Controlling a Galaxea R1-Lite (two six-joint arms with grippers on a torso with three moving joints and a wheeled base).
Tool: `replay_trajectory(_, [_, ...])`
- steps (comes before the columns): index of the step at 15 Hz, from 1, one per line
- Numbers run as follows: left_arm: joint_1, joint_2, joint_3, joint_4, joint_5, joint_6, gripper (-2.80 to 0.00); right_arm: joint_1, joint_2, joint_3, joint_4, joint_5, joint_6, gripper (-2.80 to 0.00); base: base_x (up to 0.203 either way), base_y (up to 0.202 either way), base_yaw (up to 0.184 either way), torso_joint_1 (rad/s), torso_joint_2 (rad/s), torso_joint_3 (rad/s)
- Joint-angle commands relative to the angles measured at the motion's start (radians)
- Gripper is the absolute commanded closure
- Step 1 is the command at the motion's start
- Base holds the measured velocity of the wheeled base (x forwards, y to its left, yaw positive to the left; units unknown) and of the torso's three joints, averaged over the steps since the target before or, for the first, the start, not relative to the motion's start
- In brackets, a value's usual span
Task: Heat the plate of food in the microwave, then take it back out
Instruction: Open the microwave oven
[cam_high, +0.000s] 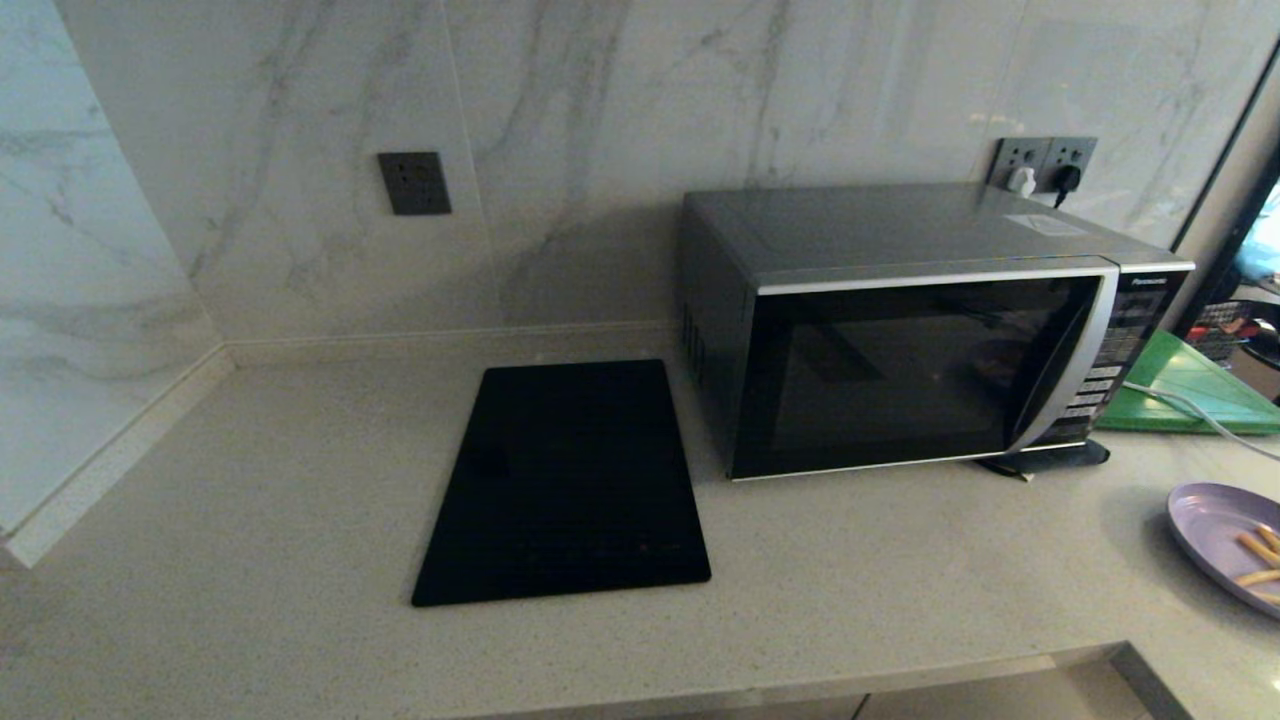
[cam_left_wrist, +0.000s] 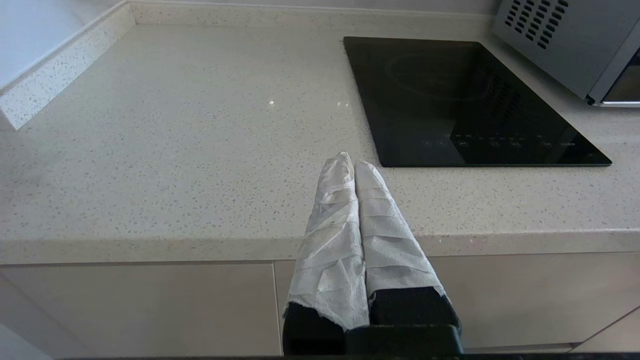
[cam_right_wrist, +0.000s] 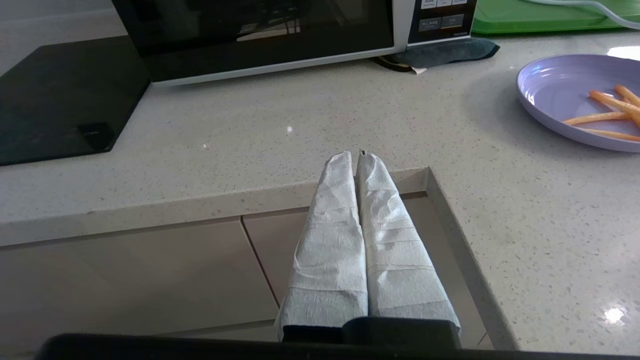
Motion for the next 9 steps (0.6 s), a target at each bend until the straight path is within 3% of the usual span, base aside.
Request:
replay_trajectory(1, [0.001, 0.002, 0.0, 0.0, 0.001, -0.001, 0.0, 0.0, 0.002, -0.007, 0.0, -0.002, 0.0, 0.0, 0.0, 0.0, 0.0, 0.0, 0.0, 0.0])
replay_trajectory(4, [0.001, 0.002, 0.0, 0.0, 0.001, -0.001, 0.0, 0.0, 0.006, -0.151, 0.072, -0.015, -0.001, 0.0, 0.0, 0.0, 0.0, 0.0, 0.0, 0.0])
replay_trajectory(9, [0.001, 0.002, 0.0, 0.0, 0.001, -0.001, 0.0, -0.001, 0.225, -0.672, 0.448, -0.164, -0.011, 0.0, 0.0, 0.0, 0.0, 0.0, 0.0, 0.0])
